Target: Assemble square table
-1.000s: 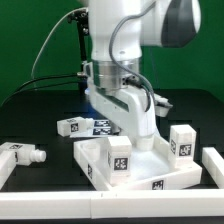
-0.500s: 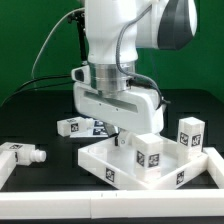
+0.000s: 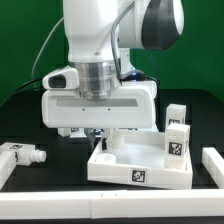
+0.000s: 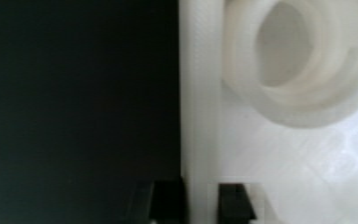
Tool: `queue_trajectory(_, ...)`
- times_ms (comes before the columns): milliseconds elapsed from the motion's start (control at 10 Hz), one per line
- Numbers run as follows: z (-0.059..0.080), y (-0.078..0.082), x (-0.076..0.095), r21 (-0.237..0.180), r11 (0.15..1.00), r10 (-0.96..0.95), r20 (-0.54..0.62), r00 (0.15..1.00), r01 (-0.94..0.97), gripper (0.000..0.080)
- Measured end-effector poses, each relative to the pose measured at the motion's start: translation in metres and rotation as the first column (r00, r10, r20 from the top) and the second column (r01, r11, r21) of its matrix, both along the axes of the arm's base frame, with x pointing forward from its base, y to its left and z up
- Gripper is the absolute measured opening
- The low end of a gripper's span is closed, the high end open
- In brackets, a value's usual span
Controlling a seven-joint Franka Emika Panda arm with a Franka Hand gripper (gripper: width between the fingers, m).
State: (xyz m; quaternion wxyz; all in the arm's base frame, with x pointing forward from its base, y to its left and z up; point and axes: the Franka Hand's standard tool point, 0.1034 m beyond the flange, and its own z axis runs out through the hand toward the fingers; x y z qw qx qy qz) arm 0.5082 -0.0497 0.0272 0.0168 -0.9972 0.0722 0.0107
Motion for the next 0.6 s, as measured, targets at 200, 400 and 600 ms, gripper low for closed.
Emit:
queue_trajectory(200,0.007,-0.006,0.017,-0.023,0.944,0.330,0.007,0.944,-0.329,0.0058)
queue_trajectory(400,0.015,0.005,0.051,-0.028,0.802,0.597,0.041,0.801,-0.597,0.0057)
queue_trajectory(600,0.013,0.004,0.049,-0.070,0.700,0.714,0.022,0.700,-0.711,0.0058)
